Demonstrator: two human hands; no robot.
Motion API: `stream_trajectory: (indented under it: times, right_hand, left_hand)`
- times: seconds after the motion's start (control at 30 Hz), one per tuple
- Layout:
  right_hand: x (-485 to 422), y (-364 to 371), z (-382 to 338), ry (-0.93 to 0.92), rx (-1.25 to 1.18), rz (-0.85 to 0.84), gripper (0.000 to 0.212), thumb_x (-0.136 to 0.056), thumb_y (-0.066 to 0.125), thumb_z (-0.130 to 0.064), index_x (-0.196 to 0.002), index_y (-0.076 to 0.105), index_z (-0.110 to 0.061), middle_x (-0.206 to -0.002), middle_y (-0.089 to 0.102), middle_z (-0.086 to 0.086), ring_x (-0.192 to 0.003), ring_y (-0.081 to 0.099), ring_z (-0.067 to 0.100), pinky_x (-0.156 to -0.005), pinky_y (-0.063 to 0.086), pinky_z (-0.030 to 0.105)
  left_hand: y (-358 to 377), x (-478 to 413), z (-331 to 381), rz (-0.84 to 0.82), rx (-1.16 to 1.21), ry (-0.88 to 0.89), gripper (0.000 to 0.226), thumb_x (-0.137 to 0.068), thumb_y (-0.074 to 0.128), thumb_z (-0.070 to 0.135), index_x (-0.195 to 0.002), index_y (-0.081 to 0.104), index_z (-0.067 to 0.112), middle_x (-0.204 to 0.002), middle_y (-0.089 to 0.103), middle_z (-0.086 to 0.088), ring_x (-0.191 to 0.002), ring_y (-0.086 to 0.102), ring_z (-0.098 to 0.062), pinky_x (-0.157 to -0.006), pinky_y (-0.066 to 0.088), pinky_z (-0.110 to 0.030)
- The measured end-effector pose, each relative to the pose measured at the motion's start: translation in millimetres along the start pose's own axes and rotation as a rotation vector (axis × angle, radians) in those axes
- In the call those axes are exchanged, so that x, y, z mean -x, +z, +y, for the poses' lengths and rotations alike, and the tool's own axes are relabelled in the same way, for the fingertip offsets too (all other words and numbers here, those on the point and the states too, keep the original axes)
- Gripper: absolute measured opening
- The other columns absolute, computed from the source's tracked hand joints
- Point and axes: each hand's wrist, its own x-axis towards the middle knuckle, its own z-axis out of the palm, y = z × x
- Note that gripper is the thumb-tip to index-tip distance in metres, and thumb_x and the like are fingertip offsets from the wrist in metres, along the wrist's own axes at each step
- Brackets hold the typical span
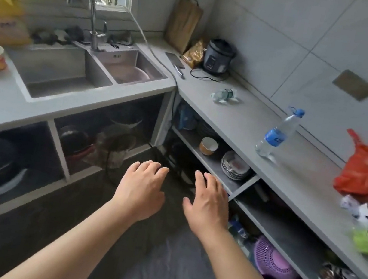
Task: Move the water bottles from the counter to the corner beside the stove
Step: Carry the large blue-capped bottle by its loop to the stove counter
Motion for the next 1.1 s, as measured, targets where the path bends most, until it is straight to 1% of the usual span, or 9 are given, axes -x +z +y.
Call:
stream_trajectory:
  times: [0.2,0.33,0.43,0.57,0.83,0.93,1.1]
  right_hand:
    - [-16,-6,38,0.134,-0.021,0.018,0.073,-0.088,0.07,-0.039,-0.149,0.038,-0.017,-0.146,0.048,0.007,-0.137,0.042,0.028,-0.109,0.039,0.042]
    - [-29,-2,70,0.177,-0.045,0.033,0.068,-0.088,0.068,-0.038,-0.146,0.04,-0.016,-0.141,0.05,0.007,-0.133,0.044,0.029,-0.106,0.041,0.043]
    - [-46,1,103,0.196,-0.06,0.038,0.071,-0.09,0.067,-0.038,-0.15,0.037,-0.014,-0.144,0.049,0.008,-0.135,0.043,0.029,-0.108,0.04,0.043]
    - [-77,-1,147,0.226,-0.109,0.08,0.072,-0.091,0.066,-0.039,-0.152,0.034,-0.017,-0.148,0.046,0.007,-0.138,0.04,0.027,-0.11,0.04,0.042]
    - [-128,-5,228,0.237,-0.123,0.12,0.071,-0.088,0.071,-0.038,-0.148,0.04,-0.016,-0.143,0.051,0.008,-0.134,0.046,0.028,-0.106,0.045,0.042]
    - [-142,-1,246,0.256,-0.139,0.111,0.072,-0.088,0.072,-0.038,-0.148,0.04,-0.015,-0.144,0.051,0.009,-0.136,0.044,0.029,-0.107,0.045,0.044]
    - [-171,11,259,0.26,-0.155,0.086,0.07,-0.088,0.072,-0.037,-0.147,0.041,-0.016,-0.144,0.05,0.008,-0.135,0.045,0.028,-0.104,0.047,0.043]
  left_hand:
    - [9,-47,26,-0.035,-0.005,0.117,0.066,-0.082,0.053,0.044,-0.143,0.043,0.023,-0.14,0.05,0.003,-0.134,0.038,-0.018,-0.11,0.026,-0.035]
    - [21,-83,49,-0.06,-0.014,0.173,0.068,-0.083,0.052,0.046,-0.147,0.037,0.025,-0.143,0.047,0.004,-0.136,0.036,-0.018,-0.112,0.026,-0.036]
    - [28,-113,71,-0.064,-0.034,0.208,0.071,-0.085,0.052,0.048,-0.149,0.032,0.026,-0.144,0.046,0.005,-0.136,0.036,-0.018,-0.113,0.025,-0.036]
    - [35,-156,104,-0.068,-0.045,0.23,0.071,-0.085,0.052,0.048,-0.15,0.031,0.026,-0.144,0.046,0.005,-0.137,0.035,-0.017,-0.113,0.025,-0.035]
    - [56,-236,166,-0.074,-0.048,0.237,0.07,-0.085,0.052,0.048,-0.149,0.033,0.026,-0.146,0.045,0.005,-0.137,0.035,-0.018,-0.113,0.027,-0.036]
    - [67,-253,176,-0.102,-0.043,0.242,0.07,-0.084,0.053,0.047,-0.148,0.034,0.025,-0.144,0.046,0.004,-0.137,0.036,-0.019,-0.112,0.027,-0.036]
    - [85,-285,178,-0.148,-0.029,0.241,0.068,-0.085,0.051,0.048,-0.147,0.035,0.027,-0.144,0.047,0.005,-0.136,0.037,-0.019,-0.112,0.029,-0.038]
